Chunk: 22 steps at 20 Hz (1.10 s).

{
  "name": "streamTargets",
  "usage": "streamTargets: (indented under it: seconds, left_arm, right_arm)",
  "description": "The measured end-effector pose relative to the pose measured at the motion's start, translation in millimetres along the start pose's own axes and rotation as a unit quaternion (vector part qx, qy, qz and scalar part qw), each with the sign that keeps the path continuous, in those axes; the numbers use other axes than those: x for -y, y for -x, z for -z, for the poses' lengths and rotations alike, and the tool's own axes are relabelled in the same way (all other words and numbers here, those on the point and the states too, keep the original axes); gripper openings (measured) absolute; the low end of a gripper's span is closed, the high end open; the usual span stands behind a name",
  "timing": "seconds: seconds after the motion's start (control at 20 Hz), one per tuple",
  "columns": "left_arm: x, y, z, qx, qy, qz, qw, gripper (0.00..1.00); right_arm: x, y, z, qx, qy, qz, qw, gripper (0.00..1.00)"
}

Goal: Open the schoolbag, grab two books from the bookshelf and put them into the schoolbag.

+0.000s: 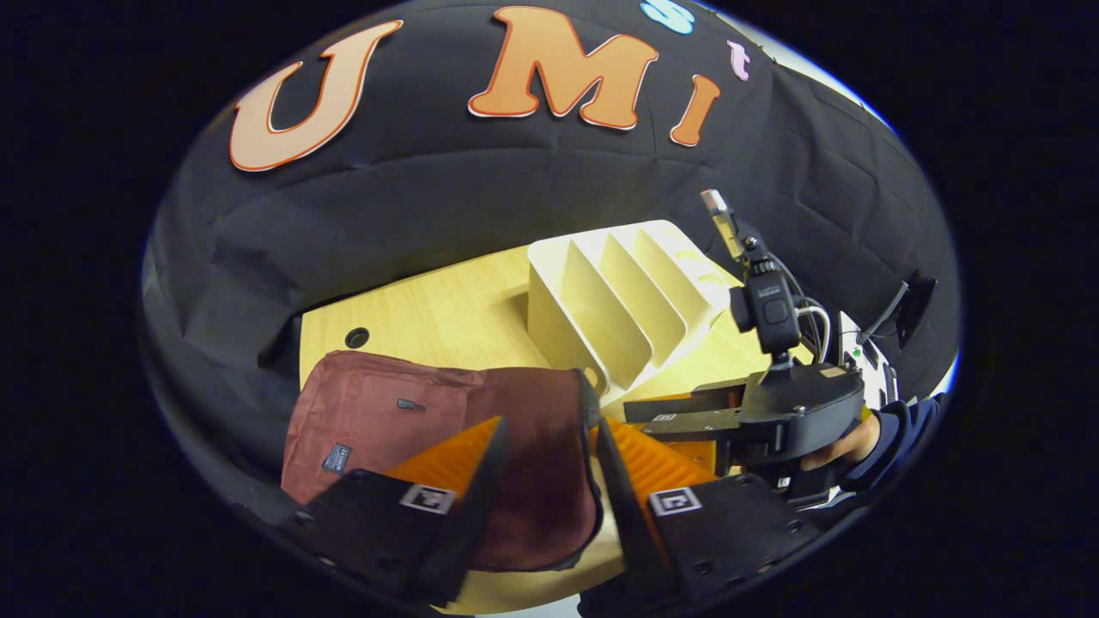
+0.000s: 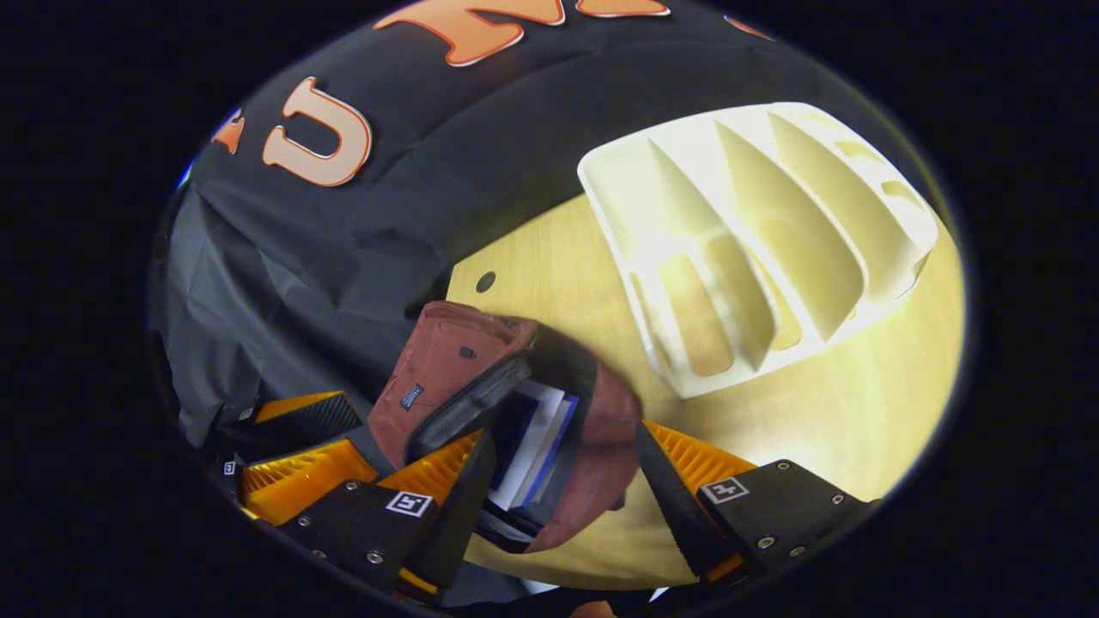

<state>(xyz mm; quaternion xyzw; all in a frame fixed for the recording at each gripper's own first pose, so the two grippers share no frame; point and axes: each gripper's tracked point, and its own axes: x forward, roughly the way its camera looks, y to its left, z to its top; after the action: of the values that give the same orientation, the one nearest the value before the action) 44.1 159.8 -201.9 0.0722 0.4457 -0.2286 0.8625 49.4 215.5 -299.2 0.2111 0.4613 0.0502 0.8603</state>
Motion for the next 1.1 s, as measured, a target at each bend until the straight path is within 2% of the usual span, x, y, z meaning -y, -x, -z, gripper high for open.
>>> streamTargets:
  seconds: [0.1, 0.4, 0.6, 0.8, 1.1]
  left_arm:
    - [9, -4, -2, 0.004, 0.006, 0.008, 1.000, 0.92]
    - [21, -7, -19, 0.035, 0.004, 0.017, 0.999, 0.98]
    - [26, -18, -36, 0.062, 0.010, 0.013, 0.998, 0.98]
    - [41, -17, -56, 0.097, 0.023, -0.017, 0.995, 0.98]
    - [87, -22, -89, 0.155, 0.060, -0.081, 0.983, 0.98]
  right_arm:
    - [10, 13, -8, 0.017, 0.006, 0.016, 1.000, 0.97]
    - [33, 49, -51, 0.086, 0.000, 0.049, 0.995, 0.97]
    - [73, 77, -80, 0.135, -0.007, 0.092, 0.987, 0.97]
    - [99, 107, -107, 0.166, 0.025, 0.108, 0.980, 0.97]
    - [123, 139, -140, 0.187, 0.109, 0.098, 0.971, 0.97]
